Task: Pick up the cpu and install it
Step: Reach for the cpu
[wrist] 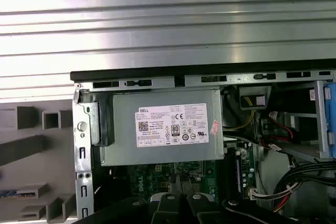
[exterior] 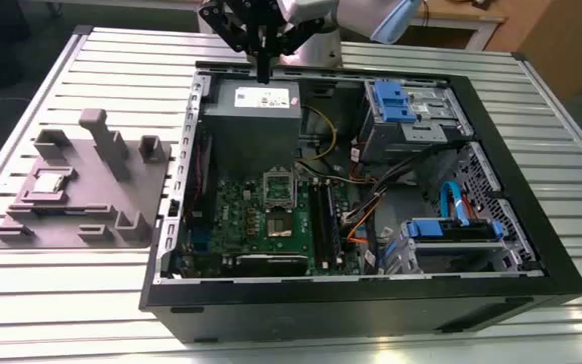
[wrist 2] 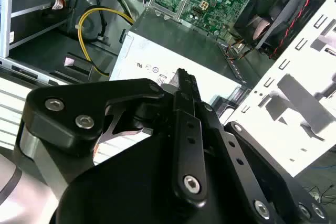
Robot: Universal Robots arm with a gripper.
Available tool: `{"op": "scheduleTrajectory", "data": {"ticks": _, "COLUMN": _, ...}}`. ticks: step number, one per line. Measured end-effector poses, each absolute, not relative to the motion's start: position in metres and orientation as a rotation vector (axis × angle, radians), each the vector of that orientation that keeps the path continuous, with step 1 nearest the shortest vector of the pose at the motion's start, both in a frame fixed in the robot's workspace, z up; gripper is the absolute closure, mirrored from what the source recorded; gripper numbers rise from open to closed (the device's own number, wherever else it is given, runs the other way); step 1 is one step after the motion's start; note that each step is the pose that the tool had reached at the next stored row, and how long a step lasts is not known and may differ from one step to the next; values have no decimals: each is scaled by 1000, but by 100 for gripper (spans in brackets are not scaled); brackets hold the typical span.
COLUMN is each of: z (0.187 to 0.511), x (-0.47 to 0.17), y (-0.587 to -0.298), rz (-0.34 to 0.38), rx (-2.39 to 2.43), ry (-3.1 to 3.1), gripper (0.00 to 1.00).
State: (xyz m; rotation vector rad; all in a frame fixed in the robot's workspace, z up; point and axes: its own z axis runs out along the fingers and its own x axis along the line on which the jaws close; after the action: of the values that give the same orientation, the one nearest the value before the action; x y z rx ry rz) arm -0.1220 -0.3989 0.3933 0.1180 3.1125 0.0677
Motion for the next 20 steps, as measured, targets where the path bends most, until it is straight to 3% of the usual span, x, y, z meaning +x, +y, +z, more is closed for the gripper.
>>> {"op": "scheduleTrajectory", "data": {"ticks": 20, "z": 393, "x": -124, "y": -399, "rz": 68, "rx": 118, "ry": 3113, "gripper": 90}}
